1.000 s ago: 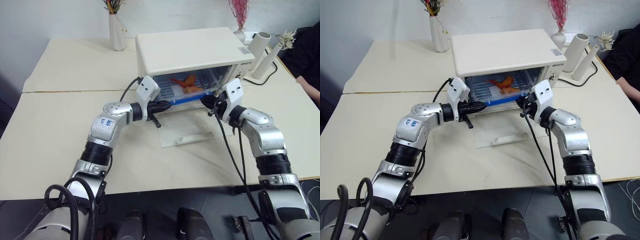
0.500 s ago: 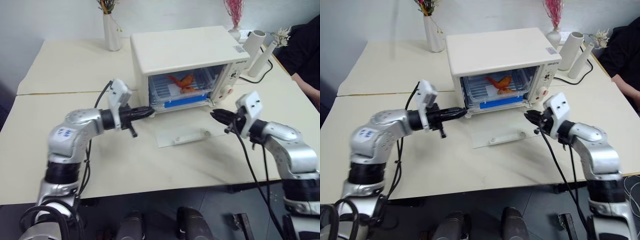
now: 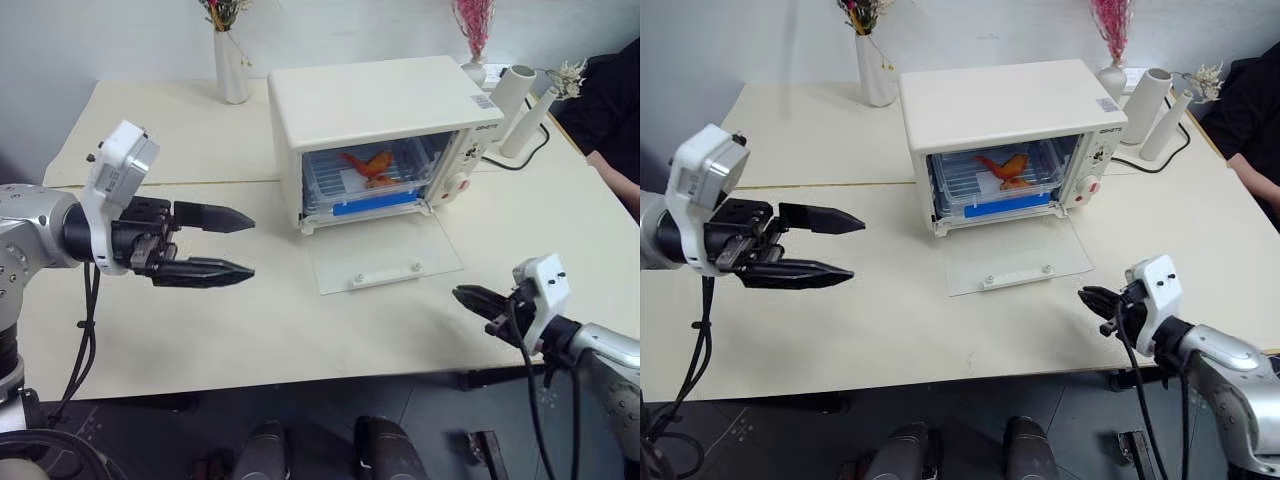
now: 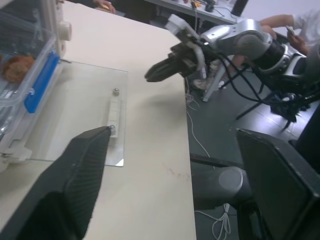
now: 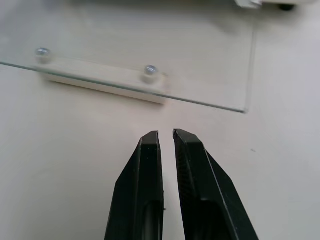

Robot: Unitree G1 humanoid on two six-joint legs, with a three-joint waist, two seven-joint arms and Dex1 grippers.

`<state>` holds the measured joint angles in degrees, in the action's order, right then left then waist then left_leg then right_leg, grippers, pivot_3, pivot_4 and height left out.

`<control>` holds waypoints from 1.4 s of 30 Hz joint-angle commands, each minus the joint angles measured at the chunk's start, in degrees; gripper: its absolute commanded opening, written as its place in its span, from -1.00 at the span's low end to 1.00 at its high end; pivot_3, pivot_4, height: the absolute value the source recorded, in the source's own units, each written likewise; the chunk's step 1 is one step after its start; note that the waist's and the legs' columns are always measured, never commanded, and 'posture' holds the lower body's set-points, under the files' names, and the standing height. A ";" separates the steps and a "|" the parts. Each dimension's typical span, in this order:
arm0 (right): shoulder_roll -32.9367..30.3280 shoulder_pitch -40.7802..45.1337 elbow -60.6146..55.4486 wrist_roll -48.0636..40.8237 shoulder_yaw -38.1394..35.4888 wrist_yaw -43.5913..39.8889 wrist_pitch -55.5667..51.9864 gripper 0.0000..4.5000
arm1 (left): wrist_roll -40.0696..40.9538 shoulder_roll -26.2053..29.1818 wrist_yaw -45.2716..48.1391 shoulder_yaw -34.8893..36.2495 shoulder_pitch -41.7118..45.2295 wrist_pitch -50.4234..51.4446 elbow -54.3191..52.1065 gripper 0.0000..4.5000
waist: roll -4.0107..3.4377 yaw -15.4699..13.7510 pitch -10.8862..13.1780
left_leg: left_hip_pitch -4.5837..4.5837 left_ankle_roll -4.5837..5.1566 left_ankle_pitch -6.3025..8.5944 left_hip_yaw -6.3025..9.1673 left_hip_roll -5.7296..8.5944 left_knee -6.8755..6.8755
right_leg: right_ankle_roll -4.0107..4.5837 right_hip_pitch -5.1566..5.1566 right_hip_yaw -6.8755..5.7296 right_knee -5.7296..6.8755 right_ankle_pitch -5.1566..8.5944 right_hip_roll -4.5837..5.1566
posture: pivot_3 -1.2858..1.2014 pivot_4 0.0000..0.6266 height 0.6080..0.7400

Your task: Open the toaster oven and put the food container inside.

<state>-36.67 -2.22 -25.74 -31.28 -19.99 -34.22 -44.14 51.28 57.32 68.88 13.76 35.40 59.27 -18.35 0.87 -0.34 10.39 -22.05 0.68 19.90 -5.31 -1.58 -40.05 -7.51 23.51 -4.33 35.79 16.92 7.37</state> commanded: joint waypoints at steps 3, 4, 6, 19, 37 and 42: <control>3.36 2.71 5.81 3.91 2.81 2.76 5.93 -0.79 | 0.20 1.14 0.33 -0.86 1.62 -2.89 -1.00 0.98 | -0.02 0.35 0.01 | -0.02 0.00 0.00 -0.01 -0.02 0.02 | 0.01 0.04 0.00 0.00 0.01 -0.03 | 0.03 -0.52 1.00; 3.96 3.46 6.99 4.41 3.42 2.99 6.70 -0.79 | 0.21 1.20 0.29 -1.01 1.69 -3.13 -1.00 0.98 | -0.02 0.39 0.01 | -0.02 0.00 0.00 -0.01 -0.02 0.04 | 0.01 0.04 0.00 0.00 0.01 -0.03 | 0.03 -0.52 1.00; 5.21 5.36 9.61 5.43 4.93 3.26 8.48 -0.79 | 0.03 1.29 0.20 -1.36 1.61 -3.69 -1.05 0.98 | -0.03 0.43 0.02 | -0.02 -0.01 0.00 -0.01 -0.03 0.04 | 0.01 0.05 0.00 0.00 0.01 -0.04 | 0.03 -0.52 1.00; -1.23 21.48 10.23 -1.54 0.15 -1.29 4.85 -0.79 | -1.67 1.48 -1.04 -1.98 1.12 -6.33 0.56 0.98 | -0.21 0.32 0.13 | -0.08 -0.01 0.00 0.01 -0.06 0.03 | 0.02 0.12 0.03 0.02 0.01 -0.04 | 0.03 -0.52 1.00; -31.26 15.17 20.08 -12.31 -16.38 -33.19 -2.36 0.85 | -5.66 3.14 -0.03 -1.30 0.76 -11.47 7.78 1.00 | -0.19 0.01 0.12 | -0.12 0.05 0.04 -0.13 -0.06 0.05 | 0.02 0.10 -0.05 -0.06 0.01 -0.05 | 0.03 -0.52 1.00; -34.30 15.51 25.51 -13.61 -19.25 -38.24 -3.35 0.85 | -5.80 3.42 0.32 -1.25 2.46 -12.00 9.63 1.00 | -0.19 0.25 0.12 | -0.09 0.08 0.05 -0.18 -0.06 -0.01 | -0.01 0.06 -0.01 -0.08 0.00 -0.03 | 0.03 -0.52 1.00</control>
<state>-69.30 12.23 -0.96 -43.95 -36.67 -71.46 -47.77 45.55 59.63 68.78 10.94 36.39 48.05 -8.55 0.68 -0.08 10.52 -22.12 0.76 19.94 -5.50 -1.64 -40.07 -7.51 23.56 -4.34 35.75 16.92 7.34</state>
